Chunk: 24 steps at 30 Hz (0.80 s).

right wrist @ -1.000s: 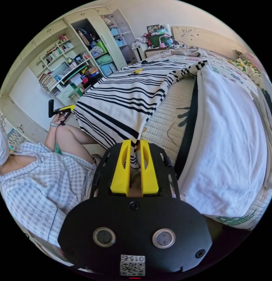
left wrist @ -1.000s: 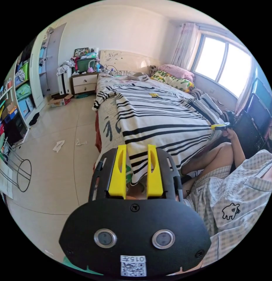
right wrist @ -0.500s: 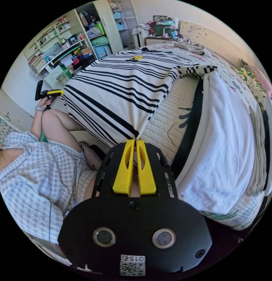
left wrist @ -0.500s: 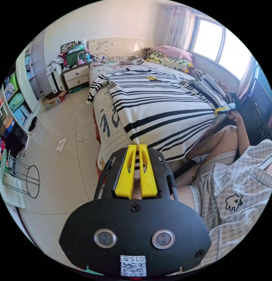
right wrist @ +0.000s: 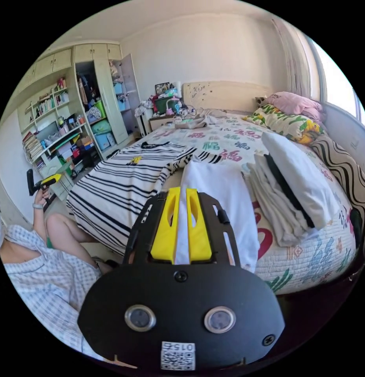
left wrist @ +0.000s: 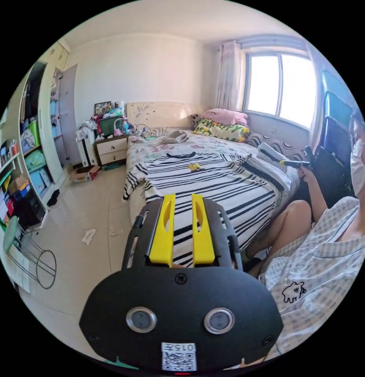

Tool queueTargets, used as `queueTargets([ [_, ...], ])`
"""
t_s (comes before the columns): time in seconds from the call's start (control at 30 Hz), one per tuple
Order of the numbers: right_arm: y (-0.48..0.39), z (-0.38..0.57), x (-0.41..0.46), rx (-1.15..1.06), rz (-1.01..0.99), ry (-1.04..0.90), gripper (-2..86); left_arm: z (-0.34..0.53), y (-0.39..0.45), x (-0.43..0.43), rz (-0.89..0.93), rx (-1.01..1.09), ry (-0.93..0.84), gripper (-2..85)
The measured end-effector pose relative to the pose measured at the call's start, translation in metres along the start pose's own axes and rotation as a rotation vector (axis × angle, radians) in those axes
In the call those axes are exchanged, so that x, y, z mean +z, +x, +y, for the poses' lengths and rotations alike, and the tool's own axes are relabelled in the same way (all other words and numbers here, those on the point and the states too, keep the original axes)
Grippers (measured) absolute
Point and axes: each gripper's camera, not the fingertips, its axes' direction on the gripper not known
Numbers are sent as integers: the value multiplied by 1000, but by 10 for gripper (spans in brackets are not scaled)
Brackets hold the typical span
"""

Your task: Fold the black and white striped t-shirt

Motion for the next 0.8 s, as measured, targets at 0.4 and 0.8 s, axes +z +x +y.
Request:
queueTargets([
  [0.4,94,-194,110,181,-20,-279,83,-159,199,238,392,410,106,87],
  [0.8,151,-277,192,324,-142,-535,57,-203,274,451,548,414,-138,18],
])
